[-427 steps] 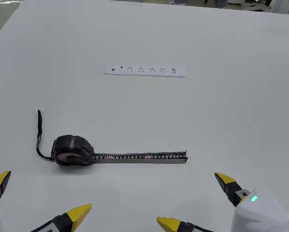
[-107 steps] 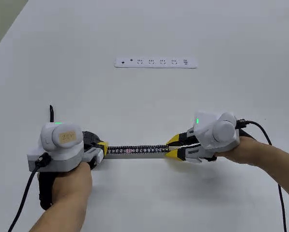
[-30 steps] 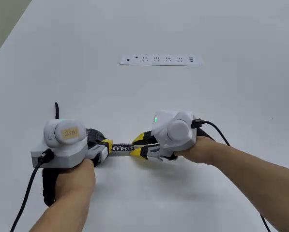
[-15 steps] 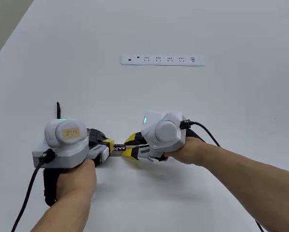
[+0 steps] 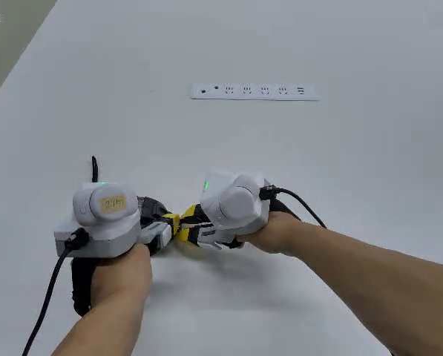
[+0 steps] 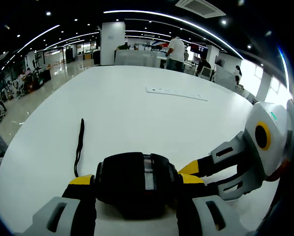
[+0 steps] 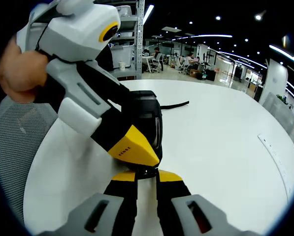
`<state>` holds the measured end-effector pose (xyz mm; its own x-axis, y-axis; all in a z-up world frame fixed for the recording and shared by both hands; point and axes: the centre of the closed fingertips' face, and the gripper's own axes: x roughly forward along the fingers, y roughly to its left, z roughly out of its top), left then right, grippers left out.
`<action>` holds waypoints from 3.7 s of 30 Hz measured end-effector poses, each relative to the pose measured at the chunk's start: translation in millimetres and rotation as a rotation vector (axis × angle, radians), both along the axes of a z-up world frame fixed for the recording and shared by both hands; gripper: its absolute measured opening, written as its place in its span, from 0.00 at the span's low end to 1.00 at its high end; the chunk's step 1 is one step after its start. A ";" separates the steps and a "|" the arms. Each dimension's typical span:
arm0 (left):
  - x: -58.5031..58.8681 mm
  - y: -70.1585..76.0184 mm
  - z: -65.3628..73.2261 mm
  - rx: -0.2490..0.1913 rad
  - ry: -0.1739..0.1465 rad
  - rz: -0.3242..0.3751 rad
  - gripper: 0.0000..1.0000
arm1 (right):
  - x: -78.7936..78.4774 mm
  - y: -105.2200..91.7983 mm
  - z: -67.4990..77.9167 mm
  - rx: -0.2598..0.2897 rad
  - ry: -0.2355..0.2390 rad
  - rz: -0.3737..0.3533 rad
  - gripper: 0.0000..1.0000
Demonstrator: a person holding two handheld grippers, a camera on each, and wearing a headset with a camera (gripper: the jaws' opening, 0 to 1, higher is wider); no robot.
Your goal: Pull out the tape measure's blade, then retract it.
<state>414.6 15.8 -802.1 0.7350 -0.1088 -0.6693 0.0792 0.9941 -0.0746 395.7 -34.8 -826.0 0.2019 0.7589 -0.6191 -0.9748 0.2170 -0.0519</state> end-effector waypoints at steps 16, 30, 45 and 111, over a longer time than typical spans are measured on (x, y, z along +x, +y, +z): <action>-0.7 -0.4 -0.5 -0.009 -0.001 -0.001 0.64 | -1.3 -2.2 -0.8 0.001 -0.006 0.002 0.14; -0.2 -0.8 -1.4 -0.014 0.000 -0.003 0.65 | -1.0 -1.6 -1.8 -0.001 -0.010 -0.005 0.14; -1.2 -1.6 -2.5 -0.029 0.031 0.004 0.66 | -0.6 -2.2 -1.6 -0.032 -0.032 -0.006 0.15; -16.5 -9.0 26.5 -0.064 -0.075 -0.451 1.00 | -16.0 -112.4 42.2 0.051 0.023 -0.385 0.94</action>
